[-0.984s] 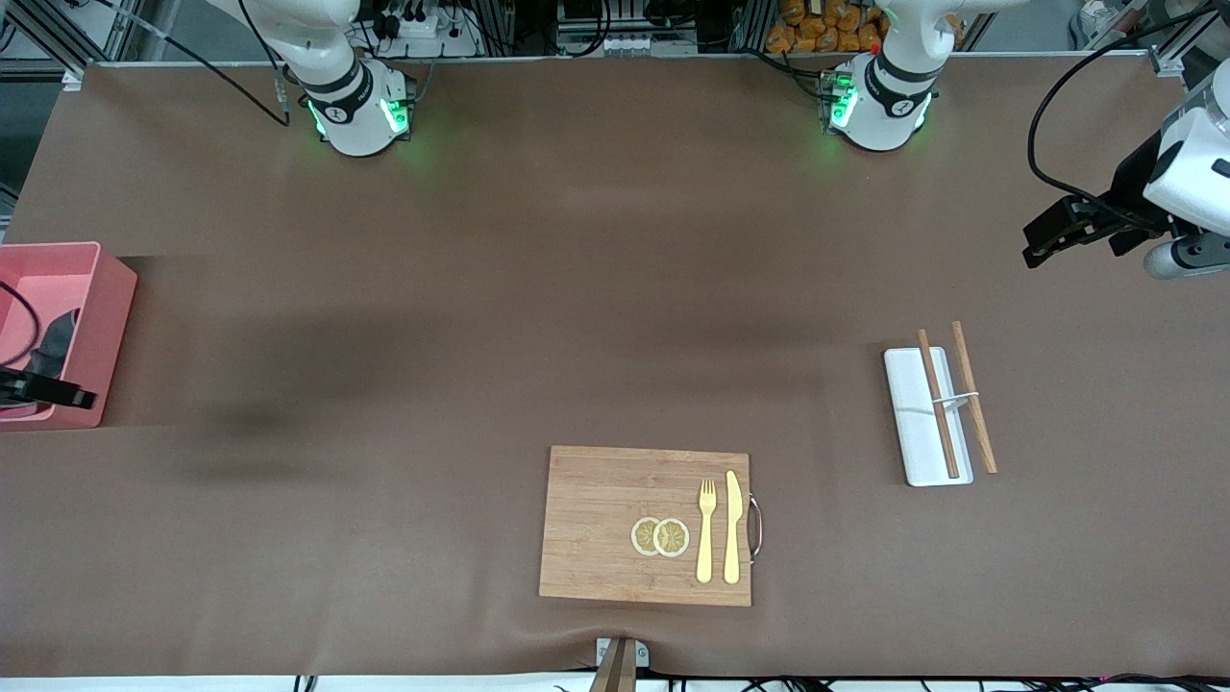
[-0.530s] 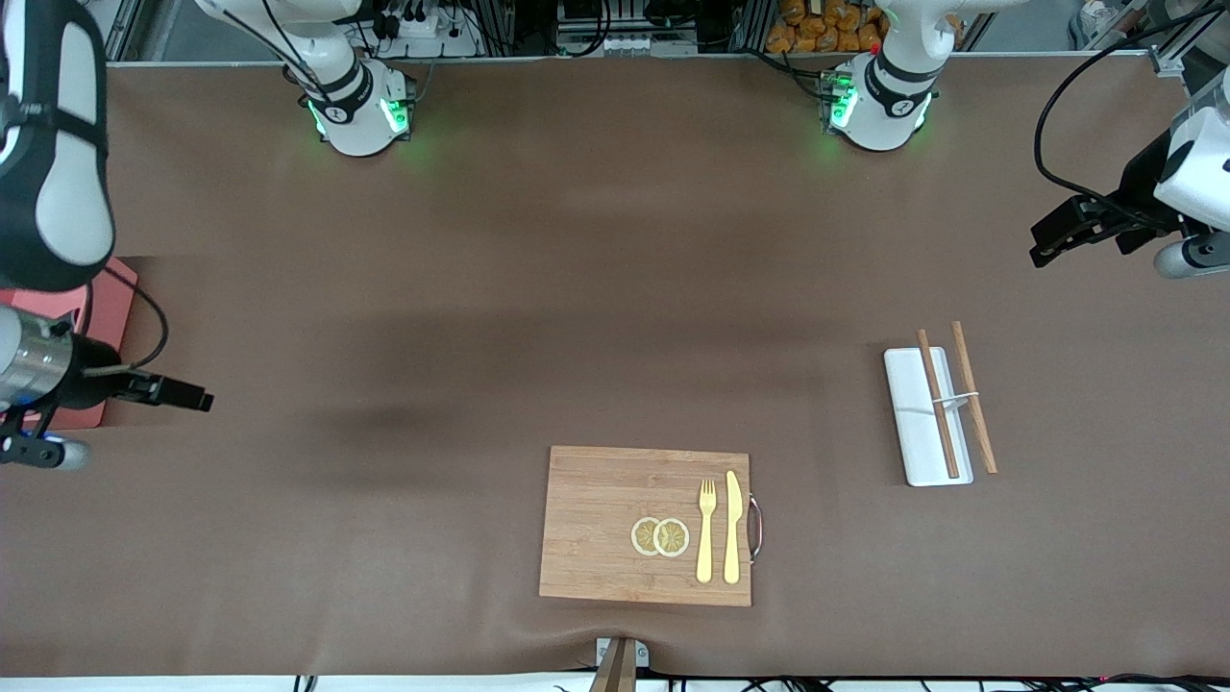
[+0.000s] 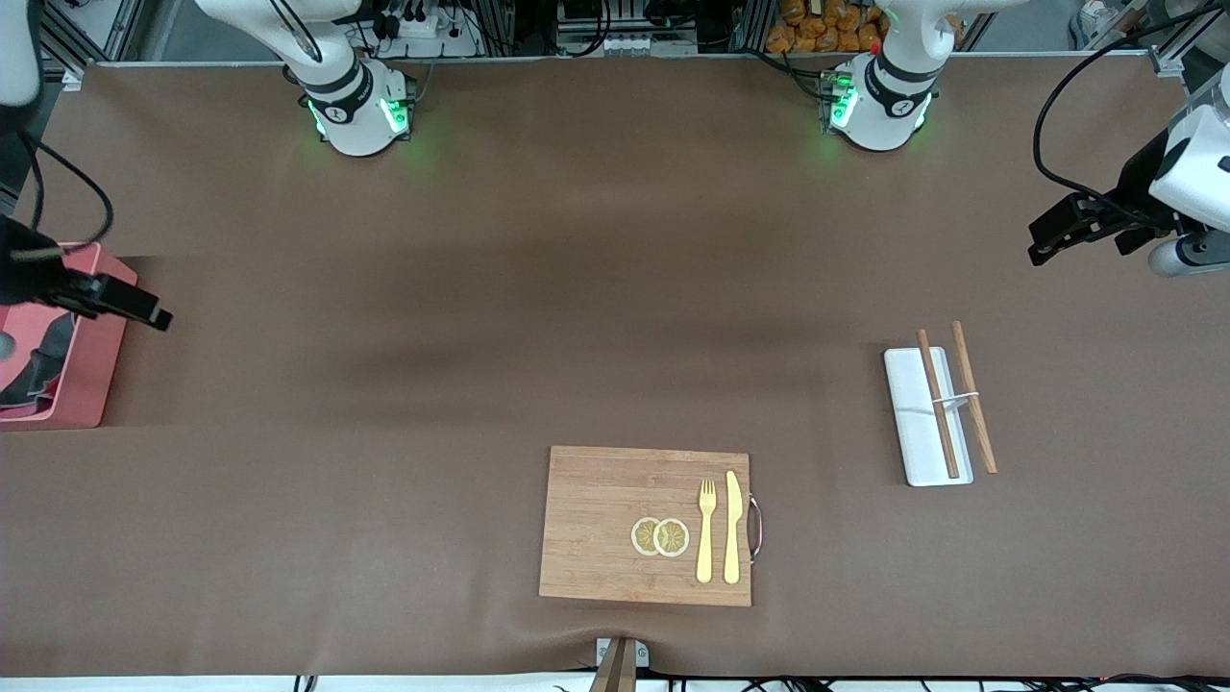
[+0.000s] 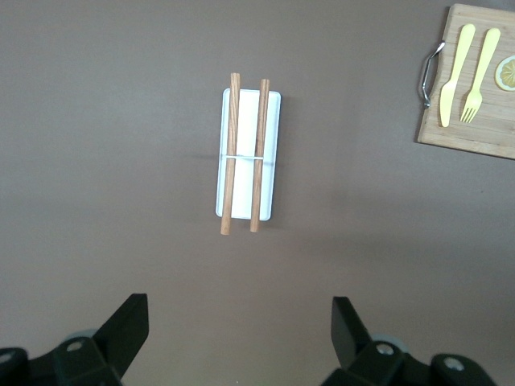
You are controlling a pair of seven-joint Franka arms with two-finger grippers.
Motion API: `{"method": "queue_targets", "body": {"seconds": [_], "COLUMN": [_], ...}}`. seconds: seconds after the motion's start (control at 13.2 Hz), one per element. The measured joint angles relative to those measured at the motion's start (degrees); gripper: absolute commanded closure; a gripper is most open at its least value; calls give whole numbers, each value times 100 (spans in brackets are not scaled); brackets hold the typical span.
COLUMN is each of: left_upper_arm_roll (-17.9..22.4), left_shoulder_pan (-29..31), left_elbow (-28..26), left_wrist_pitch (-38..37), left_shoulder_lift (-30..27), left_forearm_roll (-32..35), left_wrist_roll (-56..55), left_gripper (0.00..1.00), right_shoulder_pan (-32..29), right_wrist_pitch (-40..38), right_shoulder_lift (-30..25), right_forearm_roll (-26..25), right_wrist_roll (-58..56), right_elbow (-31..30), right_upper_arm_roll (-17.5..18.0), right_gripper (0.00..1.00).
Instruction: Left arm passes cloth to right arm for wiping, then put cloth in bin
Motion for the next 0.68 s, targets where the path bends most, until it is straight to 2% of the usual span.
{"method": "queue_targets", "body": {"seconds": [0.3, 0.68], "left_upper_arm_roll": [0, 0], "left_shoulder_pan": [0, 0], "left_elbow": [-1, 8], "left_wrist_pitch": [0, 1], "left_shoulder_lift": [0, 0], "left_forearm_roll": [0, 0], "left_wrist_roll": [4, 20], "left_gripper": [0, 0], "right_shoulder_pan": [-27, -26], "right_wrist_pitch": [534, 536], "right_shoulder_lift": [-211, -230], "right_forearm_roll": [0, -5], "right_wrist_roll": [-2, -7], "right_elbow": [-101, 432], "right_upper_arm_roll": [-11, 15], "right_gripper": [0, 0]}}
